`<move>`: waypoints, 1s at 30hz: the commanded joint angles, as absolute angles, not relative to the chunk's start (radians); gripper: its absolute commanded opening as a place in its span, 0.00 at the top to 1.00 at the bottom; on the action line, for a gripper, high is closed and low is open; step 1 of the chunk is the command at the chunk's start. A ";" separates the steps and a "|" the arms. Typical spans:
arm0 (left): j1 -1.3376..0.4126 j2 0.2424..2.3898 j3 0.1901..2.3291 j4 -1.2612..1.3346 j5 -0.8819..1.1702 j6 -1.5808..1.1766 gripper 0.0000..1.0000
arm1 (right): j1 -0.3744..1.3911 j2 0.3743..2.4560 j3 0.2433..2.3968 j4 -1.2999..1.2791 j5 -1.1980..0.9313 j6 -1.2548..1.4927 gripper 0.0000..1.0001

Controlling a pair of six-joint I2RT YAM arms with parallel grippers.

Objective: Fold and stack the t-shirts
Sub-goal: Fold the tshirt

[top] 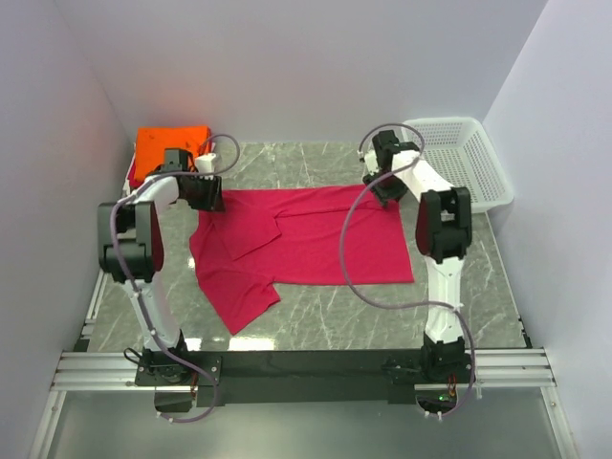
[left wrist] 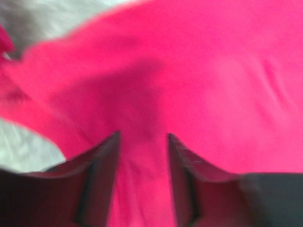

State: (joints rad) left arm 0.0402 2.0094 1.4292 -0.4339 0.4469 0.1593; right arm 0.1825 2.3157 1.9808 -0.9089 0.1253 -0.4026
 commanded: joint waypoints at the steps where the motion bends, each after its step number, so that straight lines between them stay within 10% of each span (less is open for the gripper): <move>1: 0.063 1.751 1.370 -0.549 0.598 0.366 0.47 | 0.184 1.992 1.779 -0.888 -0.027 -0.475 0.33; 10: 0.192 1.603 1.221 -1.087 0.723 1.024 0.39 | 0.236 1.577 1.240 -0.905 -0.106 -0.612 0.41; 30: 0.163 1.367 0.835 -0.921 0.511 1.226 0.43 | 0.333 1.434 0.729 -0.611 0.106 -0.703 0.56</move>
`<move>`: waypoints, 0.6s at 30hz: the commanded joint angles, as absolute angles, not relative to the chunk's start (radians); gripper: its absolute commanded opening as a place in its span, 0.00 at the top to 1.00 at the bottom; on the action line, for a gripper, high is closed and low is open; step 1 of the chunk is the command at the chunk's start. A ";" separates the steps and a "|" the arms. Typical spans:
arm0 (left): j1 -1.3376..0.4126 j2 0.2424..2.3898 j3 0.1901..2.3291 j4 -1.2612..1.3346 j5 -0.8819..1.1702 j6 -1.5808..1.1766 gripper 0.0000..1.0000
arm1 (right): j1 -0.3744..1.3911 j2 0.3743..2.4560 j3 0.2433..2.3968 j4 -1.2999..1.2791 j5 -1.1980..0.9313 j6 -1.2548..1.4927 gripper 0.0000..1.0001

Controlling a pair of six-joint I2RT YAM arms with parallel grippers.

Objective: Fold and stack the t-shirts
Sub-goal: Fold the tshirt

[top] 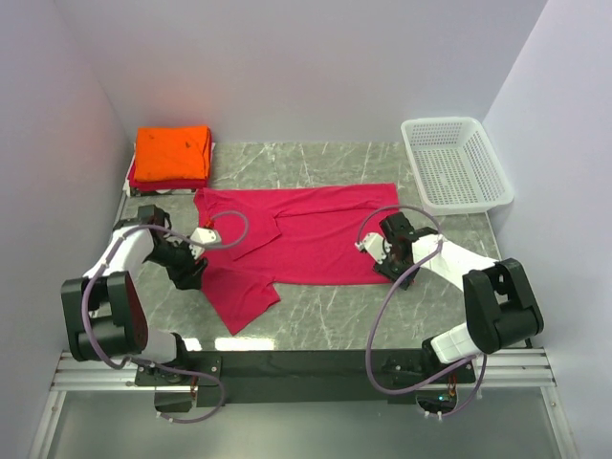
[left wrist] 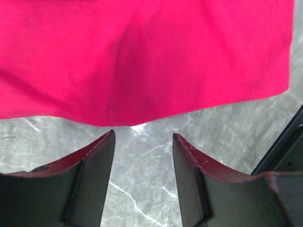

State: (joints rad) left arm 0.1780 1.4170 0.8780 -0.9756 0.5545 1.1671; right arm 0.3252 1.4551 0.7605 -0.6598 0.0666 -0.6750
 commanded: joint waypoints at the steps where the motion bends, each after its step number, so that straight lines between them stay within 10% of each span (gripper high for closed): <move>1: 0.163 1.350 0.821 -0.913 0.505 1.236 0.44 | 0.330 1.434 0.723 -0.604 0.107 -0.704 0.58; 18: 0.008 1.290 0.641 -0.629 0.391 1.204 0.51 | 0.331 1.465 0.719 -0.577 0.124 -0.701 1.00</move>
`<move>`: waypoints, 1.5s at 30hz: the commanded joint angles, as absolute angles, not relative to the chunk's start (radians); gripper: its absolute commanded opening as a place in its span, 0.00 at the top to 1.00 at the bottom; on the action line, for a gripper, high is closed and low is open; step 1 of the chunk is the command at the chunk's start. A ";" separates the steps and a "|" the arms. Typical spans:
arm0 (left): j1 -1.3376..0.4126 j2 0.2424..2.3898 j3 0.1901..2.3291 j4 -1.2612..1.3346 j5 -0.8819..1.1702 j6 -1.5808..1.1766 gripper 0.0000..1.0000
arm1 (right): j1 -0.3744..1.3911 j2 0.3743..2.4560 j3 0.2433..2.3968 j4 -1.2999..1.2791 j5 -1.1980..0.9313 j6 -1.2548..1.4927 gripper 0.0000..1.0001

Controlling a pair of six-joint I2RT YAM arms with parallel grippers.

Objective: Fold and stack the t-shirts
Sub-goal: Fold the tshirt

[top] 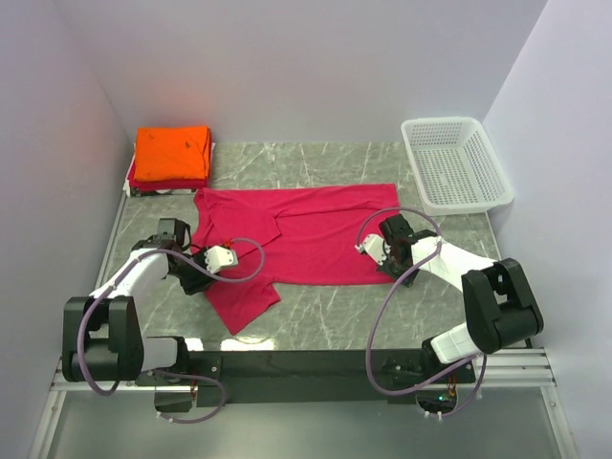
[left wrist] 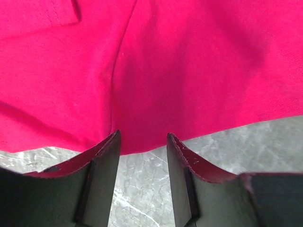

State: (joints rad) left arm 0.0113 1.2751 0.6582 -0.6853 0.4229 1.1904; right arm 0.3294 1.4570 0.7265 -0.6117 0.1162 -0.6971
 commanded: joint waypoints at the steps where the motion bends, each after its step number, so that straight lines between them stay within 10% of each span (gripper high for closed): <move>1: 0.008 1.305 0.632 -0.635 0.384 1.215 0.51 | 0.330 1.463 0.719 -0.577 0.124 -0.703 1.00; 14: -0.025 1.250 0.612 -0.778 0.374 1.267 0.99 | 0.330 1.384 0.698 -0.617 0.124 -0.722 1.00; 24: 0.038 1.123 0.724 -0.997 0.439 1.293 0.99 | 0.285 1.227 0.706 -0.718 0.118 -0.787 1.00; 45: 0.120 1.527 1.146 -0.943 0.535 1.143 0.99 | 0.193 1.620 1.163 -0.724 0.101 -0.867 1.00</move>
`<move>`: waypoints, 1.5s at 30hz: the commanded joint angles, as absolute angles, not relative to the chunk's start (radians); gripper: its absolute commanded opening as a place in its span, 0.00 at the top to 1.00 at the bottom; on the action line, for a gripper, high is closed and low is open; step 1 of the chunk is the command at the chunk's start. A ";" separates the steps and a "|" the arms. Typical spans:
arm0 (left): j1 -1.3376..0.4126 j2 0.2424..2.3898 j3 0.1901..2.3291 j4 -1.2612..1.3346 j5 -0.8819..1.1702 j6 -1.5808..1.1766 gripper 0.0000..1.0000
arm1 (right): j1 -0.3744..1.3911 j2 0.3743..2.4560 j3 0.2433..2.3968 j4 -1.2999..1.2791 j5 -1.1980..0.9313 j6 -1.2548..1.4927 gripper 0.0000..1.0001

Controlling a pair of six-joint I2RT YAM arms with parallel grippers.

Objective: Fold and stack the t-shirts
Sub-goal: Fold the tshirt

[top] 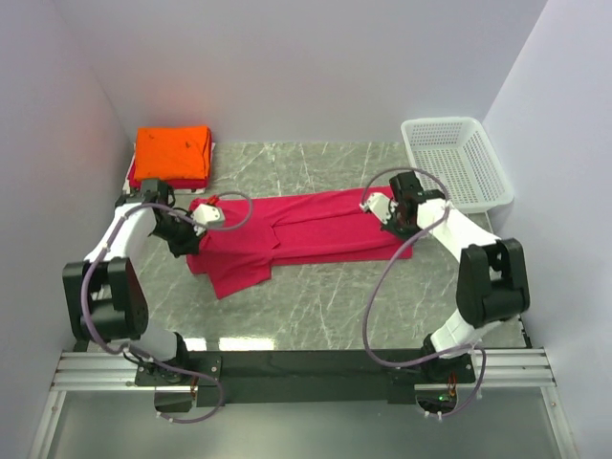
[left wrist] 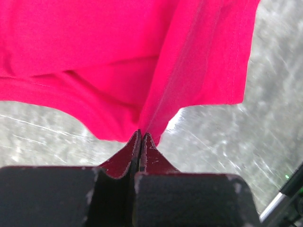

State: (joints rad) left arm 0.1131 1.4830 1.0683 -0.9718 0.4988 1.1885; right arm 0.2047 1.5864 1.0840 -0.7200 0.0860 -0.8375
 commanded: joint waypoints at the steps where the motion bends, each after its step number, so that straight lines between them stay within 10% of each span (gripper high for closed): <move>1: 0.121 1.545 1.160 -0.943 0.537 1.138 0.99 | 0.195 1.653 1.198 -0.724 0.103 -0.870 1.00; 34: 0.137 1.864 1.371 -0.790 0.523 0.986 0.99 | 0.176 2.026 1.509 -0.704 0.192 -0.864 1.00; 40: 0.149 1.867 1.379 -0.773 0.547 0.942 0.62 | 0.190 2.051 1.537 -0.722 0.232 -0.824 0.57; 45: 0.172 1.734 1.375 -0.867 0.641 0.986 0.53 | 0.195 1.944 1.577 -0.797 0.190 -0.750 0.53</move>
State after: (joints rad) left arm 0.1596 1.8599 1.3487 -0.8021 0.5575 0.9573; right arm 0.1883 2.0495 1.5055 -0.7391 0.1970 -0.8062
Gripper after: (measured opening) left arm 0.464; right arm 0.468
